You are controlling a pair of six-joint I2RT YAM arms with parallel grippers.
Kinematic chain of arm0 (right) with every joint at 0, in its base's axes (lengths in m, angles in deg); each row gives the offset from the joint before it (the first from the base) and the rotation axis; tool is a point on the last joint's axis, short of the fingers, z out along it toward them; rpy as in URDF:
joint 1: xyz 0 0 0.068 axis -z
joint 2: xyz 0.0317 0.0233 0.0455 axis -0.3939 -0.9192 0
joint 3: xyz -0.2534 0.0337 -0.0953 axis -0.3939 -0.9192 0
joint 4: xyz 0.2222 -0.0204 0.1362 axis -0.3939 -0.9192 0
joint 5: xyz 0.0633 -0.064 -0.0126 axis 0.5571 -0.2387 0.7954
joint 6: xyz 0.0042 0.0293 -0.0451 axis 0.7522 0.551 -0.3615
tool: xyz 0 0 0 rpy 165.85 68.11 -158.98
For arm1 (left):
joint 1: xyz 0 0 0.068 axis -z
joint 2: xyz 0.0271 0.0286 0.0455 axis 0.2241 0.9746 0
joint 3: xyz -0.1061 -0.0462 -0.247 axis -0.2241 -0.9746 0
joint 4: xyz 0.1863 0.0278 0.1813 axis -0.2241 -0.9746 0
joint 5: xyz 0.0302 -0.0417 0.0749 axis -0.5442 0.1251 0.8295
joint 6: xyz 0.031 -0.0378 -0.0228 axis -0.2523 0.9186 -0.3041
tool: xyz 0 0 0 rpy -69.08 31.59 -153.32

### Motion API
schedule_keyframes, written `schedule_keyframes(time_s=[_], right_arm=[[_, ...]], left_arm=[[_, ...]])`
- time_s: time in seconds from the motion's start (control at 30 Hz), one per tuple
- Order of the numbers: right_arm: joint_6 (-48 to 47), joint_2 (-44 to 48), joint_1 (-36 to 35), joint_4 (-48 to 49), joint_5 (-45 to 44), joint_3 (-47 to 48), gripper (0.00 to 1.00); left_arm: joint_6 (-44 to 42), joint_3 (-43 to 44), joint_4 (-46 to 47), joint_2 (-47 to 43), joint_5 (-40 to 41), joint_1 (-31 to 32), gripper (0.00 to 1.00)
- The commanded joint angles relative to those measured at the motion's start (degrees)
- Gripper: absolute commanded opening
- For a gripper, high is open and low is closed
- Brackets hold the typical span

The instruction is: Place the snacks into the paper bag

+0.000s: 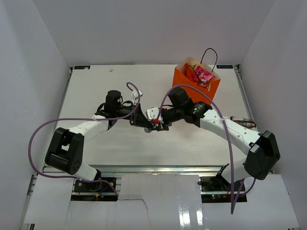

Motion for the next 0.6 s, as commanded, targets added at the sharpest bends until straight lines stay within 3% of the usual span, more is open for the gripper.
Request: schedule_keyframes(time_s=[0.0, 0.2, 0.37, 0.57], right_arm=[[2.11, -0.78, -0.60, 1.01, -0.62, 1.38, 0.57], [3.25, -1.57, -0.69, 1.88, -2.29, 1.38, 0.55], [3.52, -2.36, -1.04, 1.97, -3.26, 1.65, 0.48], [4.57, -2.53, -1.04, 2.68, -3.44, 2.00, 0.29]], left_arm=[[-0.45, 1.38, 1.34, -1.47, -1.41, 0.30, 0.31], [-0.36, 1.38, 1.34, -2.26, -1.33, 0.30, 0.36], [-0.28, 1.64, 1.34, -2.96, -1.33, 0.30, 0.43], [-0.19, 1.82, 1.43, -4.10, -0.80, 0.30, 0.54]])
